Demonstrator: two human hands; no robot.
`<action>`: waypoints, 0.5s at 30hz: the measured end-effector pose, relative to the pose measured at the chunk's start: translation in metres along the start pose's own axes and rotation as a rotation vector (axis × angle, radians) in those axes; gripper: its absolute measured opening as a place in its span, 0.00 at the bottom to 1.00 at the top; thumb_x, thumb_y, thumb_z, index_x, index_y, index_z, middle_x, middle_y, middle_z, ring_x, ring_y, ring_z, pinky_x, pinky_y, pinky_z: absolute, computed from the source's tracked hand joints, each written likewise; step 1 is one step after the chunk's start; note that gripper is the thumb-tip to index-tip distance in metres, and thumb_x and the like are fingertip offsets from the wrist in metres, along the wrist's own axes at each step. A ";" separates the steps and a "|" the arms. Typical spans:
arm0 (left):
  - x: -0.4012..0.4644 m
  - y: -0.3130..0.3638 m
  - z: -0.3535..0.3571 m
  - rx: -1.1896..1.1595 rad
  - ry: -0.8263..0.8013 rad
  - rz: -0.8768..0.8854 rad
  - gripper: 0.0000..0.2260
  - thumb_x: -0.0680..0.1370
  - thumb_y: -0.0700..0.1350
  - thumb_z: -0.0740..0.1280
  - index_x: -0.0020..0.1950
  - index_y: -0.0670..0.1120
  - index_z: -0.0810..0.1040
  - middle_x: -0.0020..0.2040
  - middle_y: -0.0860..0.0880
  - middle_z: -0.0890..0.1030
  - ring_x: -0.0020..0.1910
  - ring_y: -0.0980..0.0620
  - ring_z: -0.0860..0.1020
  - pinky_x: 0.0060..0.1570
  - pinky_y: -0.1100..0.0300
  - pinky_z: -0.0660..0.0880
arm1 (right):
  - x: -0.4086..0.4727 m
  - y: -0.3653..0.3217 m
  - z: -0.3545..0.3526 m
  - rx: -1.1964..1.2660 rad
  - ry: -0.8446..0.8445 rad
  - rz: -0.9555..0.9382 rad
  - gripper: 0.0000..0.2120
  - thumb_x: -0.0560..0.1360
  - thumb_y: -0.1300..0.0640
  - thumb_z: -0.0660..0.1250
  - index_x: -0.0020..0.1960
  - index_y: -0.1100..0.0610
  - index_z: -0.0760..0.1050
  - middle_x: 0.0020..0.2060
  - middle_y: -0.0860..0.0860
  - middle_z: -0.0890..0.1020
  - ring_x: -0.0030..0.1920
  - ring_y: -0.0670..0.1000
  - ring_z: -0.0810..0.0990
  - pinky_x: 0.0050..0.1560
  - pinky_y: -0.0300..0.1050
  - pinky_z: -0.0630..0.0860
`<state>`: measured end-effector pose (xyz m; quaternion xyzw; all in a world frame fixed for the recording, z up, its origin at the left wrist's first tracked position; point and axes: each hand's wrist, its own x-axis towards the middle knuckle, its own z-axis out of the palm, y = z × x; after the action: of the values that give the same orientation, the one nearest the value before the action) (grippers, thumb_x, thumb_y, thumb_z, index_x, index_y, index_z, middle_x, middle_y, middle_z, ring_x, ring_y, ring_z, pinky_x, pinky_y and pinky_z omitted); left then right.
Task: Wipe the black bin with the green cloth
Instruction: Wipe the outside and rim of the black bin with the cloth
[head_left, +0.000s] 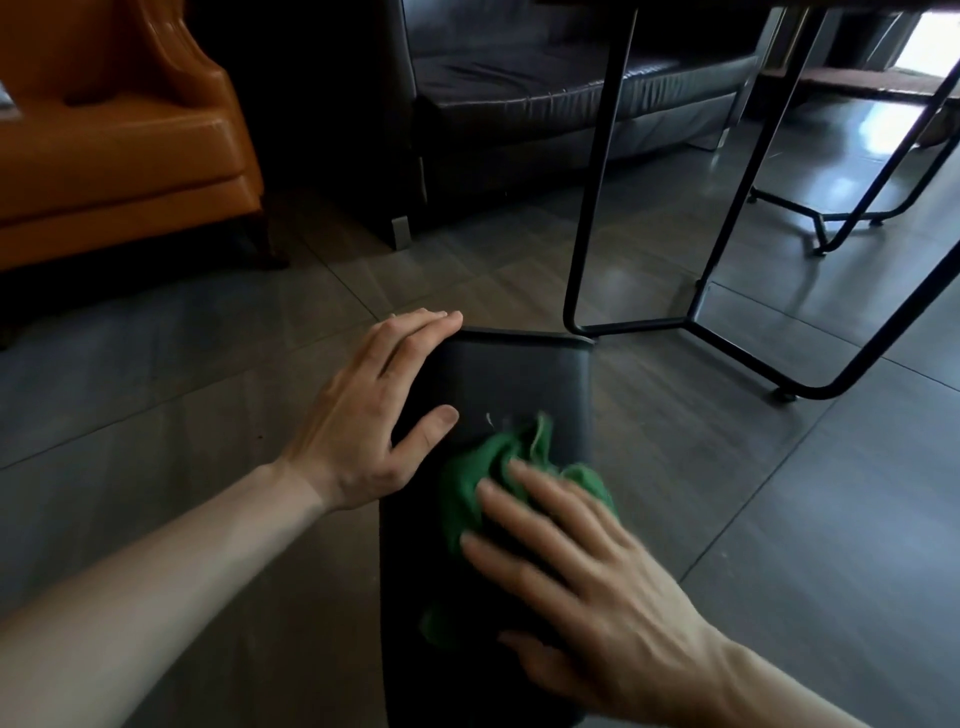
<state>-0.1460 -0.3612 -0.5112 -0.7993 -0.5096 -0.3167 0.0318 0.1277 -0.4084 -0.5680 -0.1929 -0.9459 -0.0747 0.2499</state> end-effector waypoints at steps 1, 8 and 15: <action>0.000 0.000 0.000 -0.009 -0.003 0.004 0.31 0.79 0.54 0.64 0.81 0.48 0.63 0.77 0.50 0.67 0.78 0.52 0.65 0.77 0.67 0.57 | -0.008 -0.005 0.003 -0.074 -0.043 -0.089 0.28 0.81 0.43 0.67 0.79 0.48 0.70 0.80 0.54 0.68 0.80 0.62 0.67 0.76 0.60 0.71; 0.000 0.007 -0.002 -0.013 -0.013 0.069 0.31 0.79 0.53 0.65 0.81 0.46 0.64 0.77 0.49 0.67 0.79 0.50 0.65 0.79 0.59 0.60 | -0.007 -0.004 0.003 -0.138 -0.014 -0.235 0.18 0.88 0.52 0.58 0.76 0.43 0.72 0.71 0.54 0.80 0.79 0.63 0.68 0.73 0.59 0.74; 0.000 0.009 -0.001 -0.012 -0.012 0.041 0.31 0.79 0.52 0.66 0.81 0.47 0.64 0.77 0.51 0.66 0.78 0.50 0.66 0.78 0.62 0.60 | 0.047 0.042 -0.023 0.088 0.209 0.357 0.25 0.77 0.57 0.70 0.74 0.50 0.76 0.70 0.60 0.74 0.75 0.63 0.71 0.65 0.64 0.79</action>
<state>-0.1390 -0.3657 -0.5079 -0.8118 -0.4912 -0.3143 0.0304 0.1166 -0.3603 -0.5226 -0.3374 -0.8680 -0.0073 0.3642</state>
